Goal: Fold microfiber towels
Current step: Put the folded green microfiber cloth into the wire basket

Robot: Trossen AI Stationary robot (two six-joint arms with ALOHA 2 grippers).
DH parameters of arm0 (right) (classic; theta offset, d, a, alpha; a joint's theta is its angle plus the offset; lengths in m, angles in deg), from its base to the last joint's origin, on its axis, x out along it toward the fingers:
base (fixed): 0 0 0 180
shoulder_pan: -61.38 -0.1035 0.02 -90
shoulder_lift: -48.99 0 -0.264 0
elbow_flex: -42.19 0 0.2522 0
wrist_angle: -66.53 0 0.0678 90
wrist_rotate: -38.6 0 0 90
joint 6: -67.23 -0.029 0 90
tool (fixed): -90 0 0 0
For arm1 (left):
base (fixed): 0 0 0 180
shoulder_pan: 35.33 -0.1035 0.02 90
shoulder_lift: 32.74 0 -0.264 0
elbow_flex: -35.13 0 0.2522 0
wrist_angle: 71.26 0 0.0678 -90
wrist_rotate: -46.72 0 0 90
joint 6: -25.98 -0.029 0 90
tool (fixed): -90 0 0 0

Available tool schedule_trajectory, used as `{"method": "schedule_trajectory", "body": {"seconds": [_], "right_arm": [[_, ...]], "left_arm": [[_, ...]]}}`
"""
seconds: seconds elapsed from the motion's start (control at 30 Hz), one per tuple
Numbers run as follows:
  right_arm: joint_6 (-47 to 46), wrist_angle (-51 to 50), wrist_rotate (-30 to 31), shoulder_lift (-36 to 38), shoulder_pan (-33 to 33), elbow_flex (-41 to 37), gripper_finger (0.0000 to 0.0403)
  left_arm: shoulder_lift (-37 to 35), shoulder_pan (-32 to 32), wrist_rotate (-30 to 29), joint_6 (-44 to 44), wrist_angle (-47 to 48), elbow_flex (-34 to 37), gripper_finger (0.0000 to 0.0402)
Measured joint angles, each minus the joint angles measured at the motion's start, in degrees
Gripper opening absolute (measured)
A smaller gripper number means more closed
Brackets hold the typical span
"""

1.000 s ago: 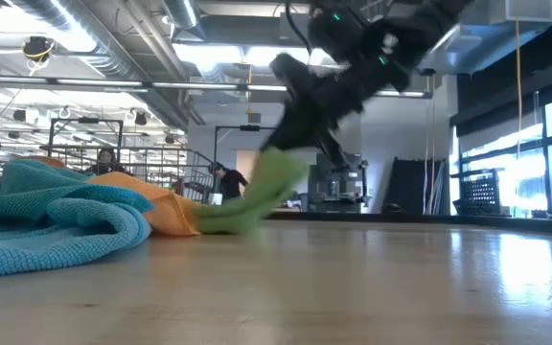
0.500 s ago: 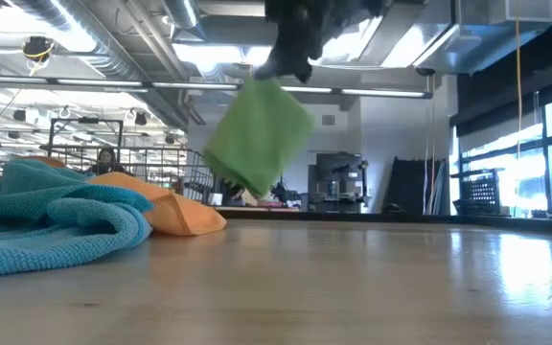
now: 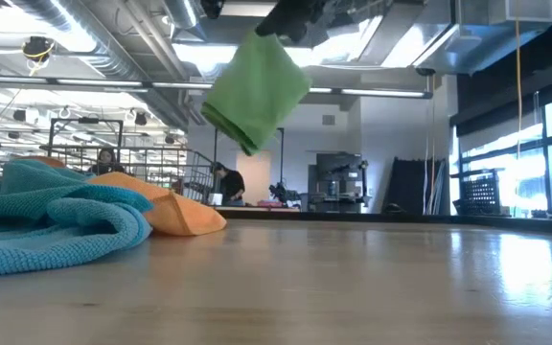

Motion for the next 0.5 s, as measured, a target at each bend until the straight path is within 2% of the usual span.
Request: {"method": "schedule_trajectory", "body": {"seconds": [0.17, 0.33, 0.5], "right_arm": [[2.17, -0.30, -2.12, 0.07, -0.98, 0.03, 0.0006], [4.18, 0.53, -1.90, 0.05, -3.10, 0.66, 0.0003], [6.48, 0.35, -1.75, 0.09, -4.44, 3.45, 0.0003]], "left_arm": [[0.94, -3.09, 4.39, 1.64, -6.74, 0.00, 0.0173], [2.80, -5.36, 12.81, 1.35, 1.08, 0.12, 0.0173], [3.85, -5.00, 16.15, 0.34, -2.22, 0.04, 0.0173]]}}
